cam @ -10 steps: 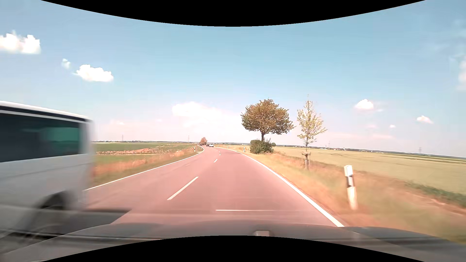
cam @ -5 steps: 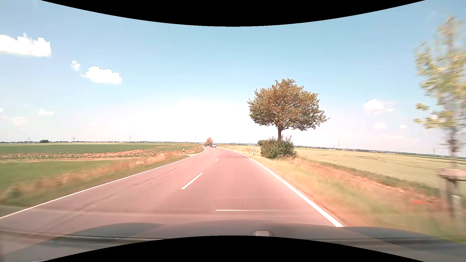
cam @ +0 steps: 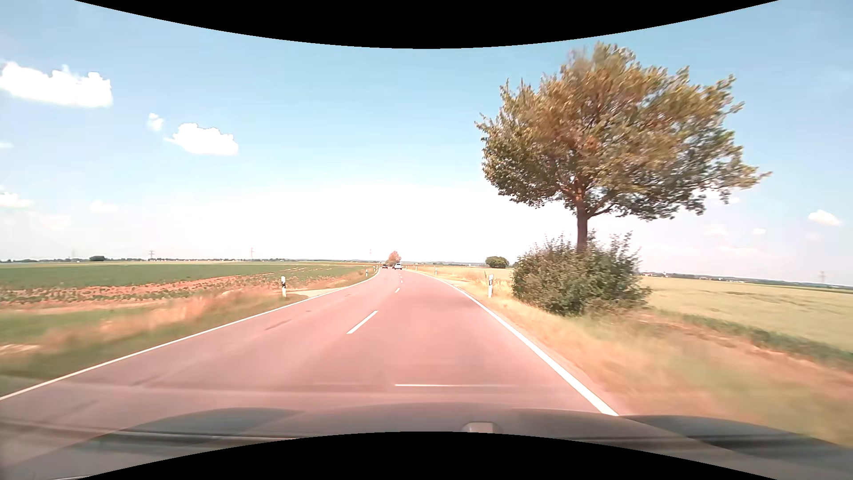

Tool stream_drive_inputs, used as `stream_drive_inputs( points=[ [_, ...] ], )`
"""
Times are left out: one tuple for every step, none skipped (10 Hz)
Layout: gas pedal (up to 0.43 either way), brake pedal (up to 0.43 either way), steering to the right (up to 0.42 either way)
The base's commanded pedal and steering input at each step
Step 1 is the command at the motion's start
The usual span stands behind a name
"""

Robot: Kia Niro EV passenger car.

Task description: Follow the waypoints while adhering to traffic rules and regulations

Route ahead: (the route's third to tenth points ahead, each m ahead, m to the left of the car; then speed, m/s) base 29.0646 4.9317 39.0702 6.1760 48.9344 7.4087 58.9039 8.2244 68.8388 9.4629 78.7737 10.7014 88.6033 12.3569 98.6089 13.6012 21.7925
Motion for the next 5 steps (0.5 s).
stream_drive_inputs(
  points=[
    [0.209,0.000,-0.019],
    [0.209,0.000,-0.019],
    [0.209,0.000,-0.019],
    [0.209,0.000,-0.019],
    [0.209,0.000,-0.019]
  ],
)
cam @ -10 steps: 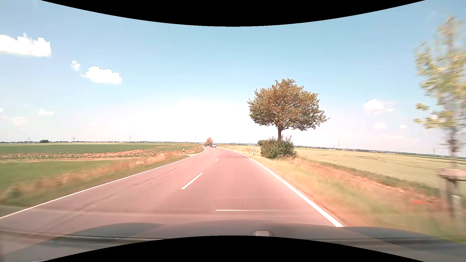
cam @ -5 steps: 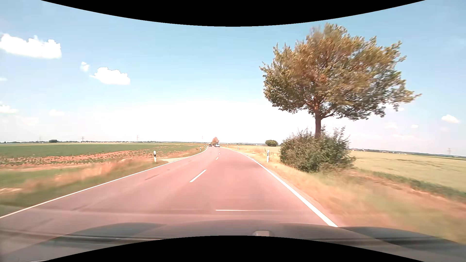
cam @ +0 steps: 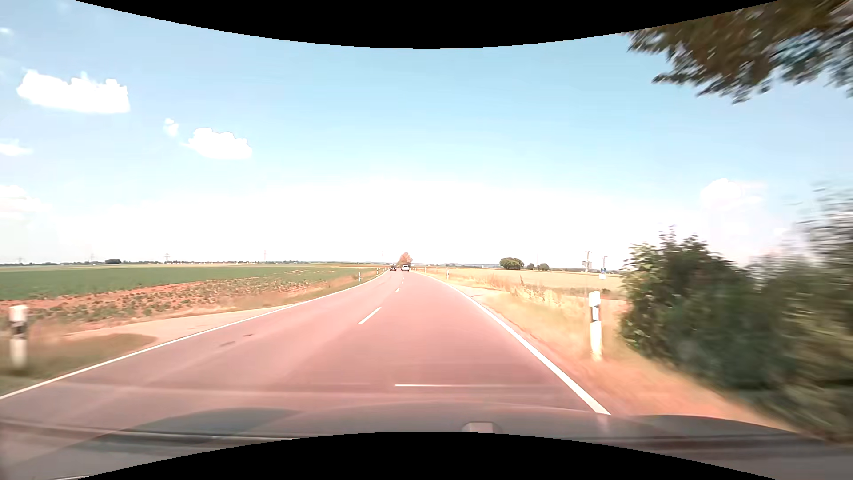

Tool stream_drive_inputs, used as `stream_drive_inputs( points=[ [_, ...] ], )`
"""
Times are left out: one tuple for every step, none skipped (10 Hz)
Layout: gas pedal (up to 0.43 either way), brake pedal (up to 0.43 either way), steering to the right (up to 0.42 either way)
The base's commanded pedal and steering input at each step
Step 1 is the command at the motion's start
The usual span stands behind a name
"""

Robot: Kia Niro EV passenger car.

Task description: Follow the waypoints while adhering to traffic rules and regulations

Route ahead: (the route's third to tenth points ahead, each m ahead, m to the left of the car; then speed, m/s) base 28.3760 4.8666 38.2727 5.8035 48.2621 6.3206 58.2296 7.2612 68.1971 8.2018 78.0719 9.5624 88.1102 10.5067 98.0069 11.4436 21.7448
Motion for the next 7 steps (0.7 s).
stream_drive_inputs(
  points=[
    [0.209,0.000,-0.019],
    [0.209,0.000,-0.019],
    [0.209,0.000,-0.019],
    [0.209,0.000,-0.019],
    [0.209,0.000,-0.019],
    [0.240,0.000,-0.019],
    [0.260,0.000,-0.019]
  ],
)
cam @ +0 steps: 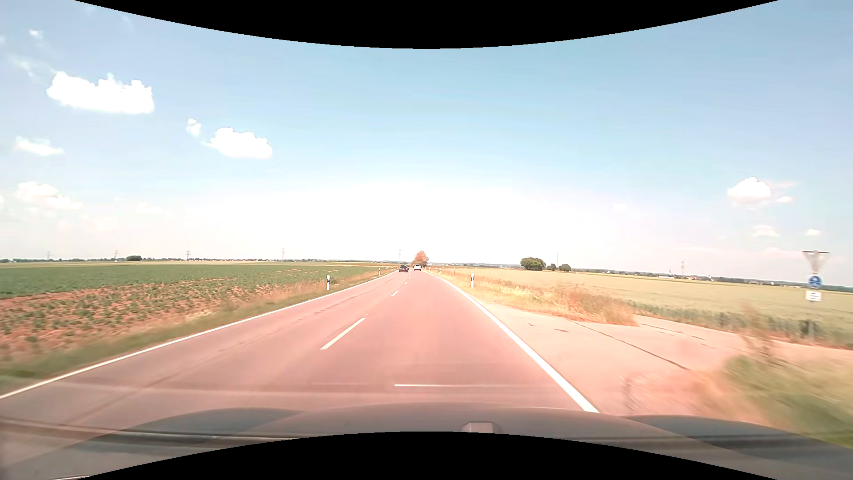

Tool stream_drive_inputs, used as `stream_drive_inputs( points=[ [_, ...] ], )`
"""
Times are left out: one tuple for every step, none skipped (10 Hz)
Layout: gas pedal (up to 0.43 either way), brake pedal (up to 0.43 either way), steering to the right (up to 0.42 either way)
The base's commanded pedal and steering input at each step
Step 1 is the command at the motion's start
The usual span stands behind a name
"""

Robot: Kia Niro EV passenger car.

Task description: Follow the waypoints while adhering to traffic rules and regulations

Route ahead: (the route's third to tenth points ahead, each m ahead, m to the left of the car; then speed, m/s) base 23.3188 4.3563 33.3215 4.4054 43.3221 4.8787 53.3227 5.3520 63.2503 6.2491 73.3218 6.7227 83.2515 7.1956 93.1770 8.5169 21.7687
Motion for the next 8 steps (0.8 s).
stream_drive_inputs(
  points=[
    [0.260,0.000,-0.019],
    [0.260,0.000,-0.019],
    [0.260,0.000,-0.018],
    [0.260,0.000,-0.015],
    [0.260,0.000,-0.015],
    [0.260,0.000,-0.014],
    [0.260,0.000,-0.014],
    [0.260,0.000,-0.012]
  ],
)
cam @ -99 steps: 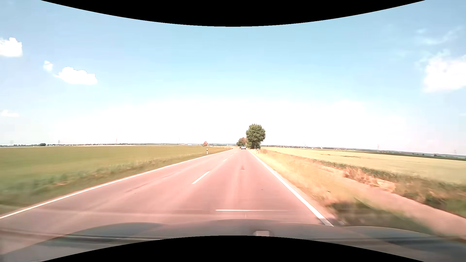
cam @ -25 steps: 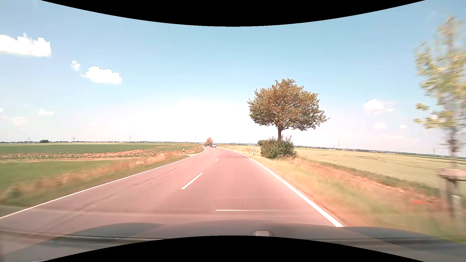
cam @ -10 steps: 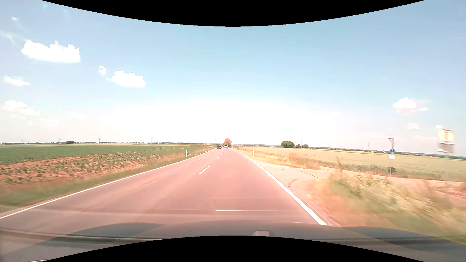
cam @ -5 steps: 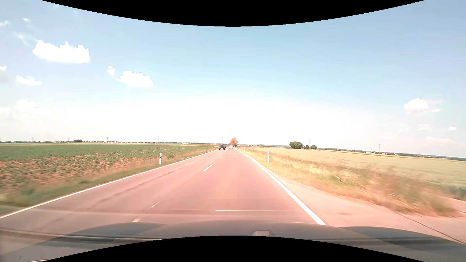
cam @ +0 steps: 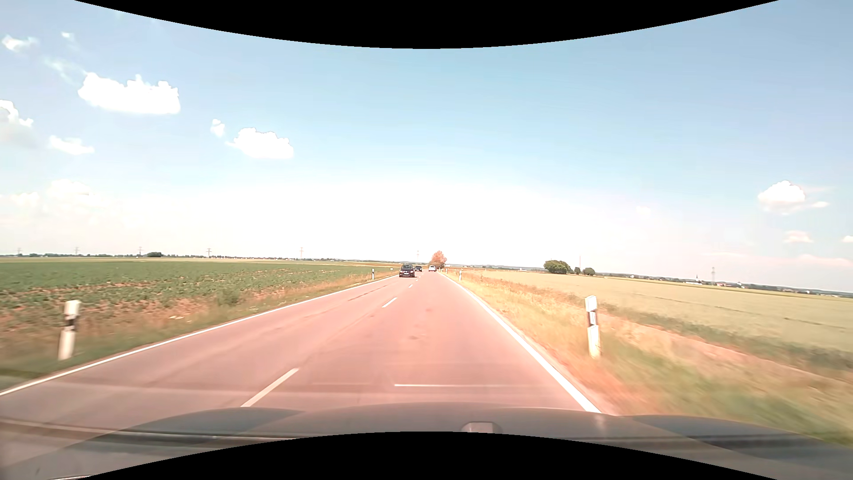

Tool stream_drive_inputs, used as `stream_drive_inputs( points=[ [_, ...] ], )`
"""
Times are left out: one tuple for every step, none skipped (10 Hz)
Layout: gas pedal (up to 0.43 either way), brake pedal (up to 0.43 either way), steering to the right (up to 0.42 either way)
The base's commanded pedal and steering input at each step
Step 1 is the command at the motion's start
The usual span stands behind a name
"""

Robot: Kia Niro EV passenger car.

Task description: Follow the waypoints while adhering to traffic rules and regulations

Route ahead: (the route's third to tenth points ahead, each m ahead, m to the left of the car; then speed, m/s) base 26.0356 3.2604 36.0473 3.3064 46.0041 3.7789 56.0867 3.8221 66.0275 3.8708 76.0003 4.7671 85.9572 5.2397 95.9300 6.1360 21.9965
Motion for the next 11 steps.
stream_drive_inputs(
  points=[
    [0.260,0.000,-0.010],
    [0.260,0.000,-0.010],
    [0.260,0.000,-0.009],
    [0.248,0.000,-0.009],
    [0.248,0.000,-0.009],
    [0.248,0.000,-0.007],
    [0.197,0.000,-0.007],
    [0.150,0.000,-0.006],
    [0.169,0.000,-0.005],
    [0.197,0.000,-0.005],
    [0.209,0.000,-0.005]
  ],
)
